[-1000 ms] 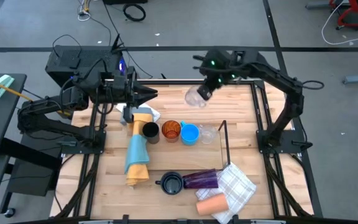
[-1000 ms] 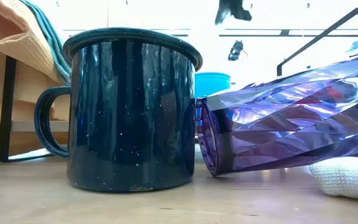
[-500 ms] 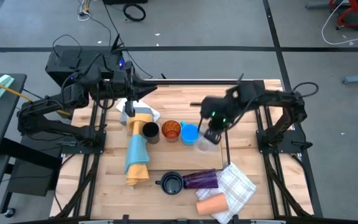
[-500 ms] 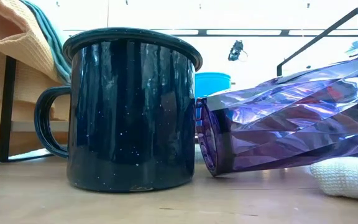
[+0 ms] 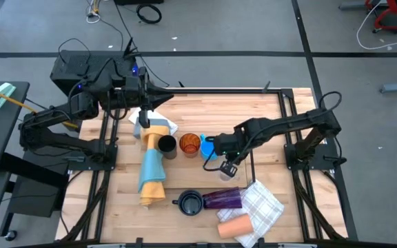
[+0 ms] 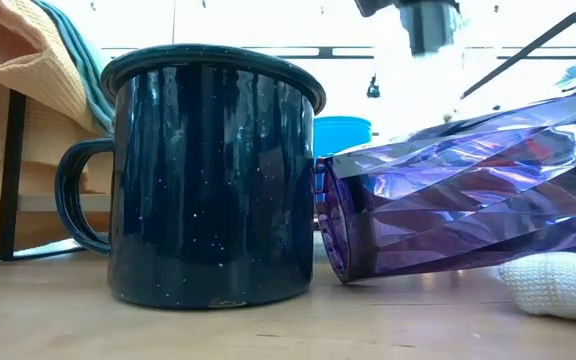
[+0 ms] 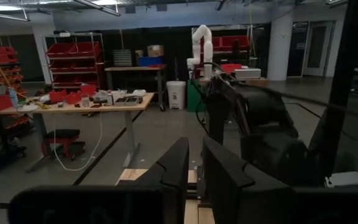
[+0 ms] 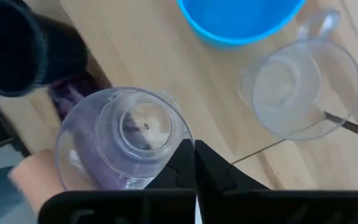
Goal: Stack small to large cups/mugs on shelf
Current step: Put the transparent mug on the shelf
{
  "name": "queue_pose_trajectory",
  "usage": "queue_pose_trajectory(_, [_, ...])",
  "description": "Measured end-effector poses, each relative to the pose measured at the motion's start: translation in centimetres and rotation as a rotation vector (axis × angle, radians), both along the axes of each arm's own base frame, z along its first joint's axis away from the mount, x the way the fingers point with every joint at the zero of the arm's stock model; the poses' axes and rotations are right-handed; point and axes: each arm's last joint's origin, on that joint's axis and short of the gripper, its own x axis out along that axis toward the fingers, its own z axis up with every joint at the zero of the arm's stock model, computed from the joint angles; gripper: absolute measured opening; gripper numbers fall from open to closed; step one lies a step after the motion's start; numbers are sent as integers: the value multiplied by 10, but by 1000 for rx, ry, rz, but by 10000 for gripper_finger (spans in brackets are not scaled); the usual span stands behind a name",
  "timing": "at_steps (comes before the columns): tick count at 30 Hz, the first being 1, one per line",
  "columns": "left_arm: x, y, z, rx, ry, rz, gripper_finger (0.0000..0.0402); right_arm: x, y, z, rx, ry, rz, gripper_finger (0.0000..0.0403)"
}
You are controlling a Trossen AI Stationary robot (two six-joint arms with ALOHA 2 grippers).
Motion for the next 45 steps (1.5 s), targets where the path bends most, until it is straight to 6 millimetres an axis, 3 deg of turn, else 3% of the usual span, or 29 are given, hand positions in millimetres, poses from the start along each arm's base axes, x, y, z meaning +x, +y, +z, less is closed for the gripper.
queue_pose_trajectory(8, [0, 0, 0, -16, -2, -2, 60, -5, -1, -23, -37, 76, -122, 0])
queue_pose_trajectory(22, [0, 0, 0, -16, -2, -2, 58, -9, 4, -40, -53, 119, -213, 0])
queue_pose_trajectory(45, [-7, -1, 4, 9, -20, 2, 59, -9, 6, -41, -88, 100, -278, 0])
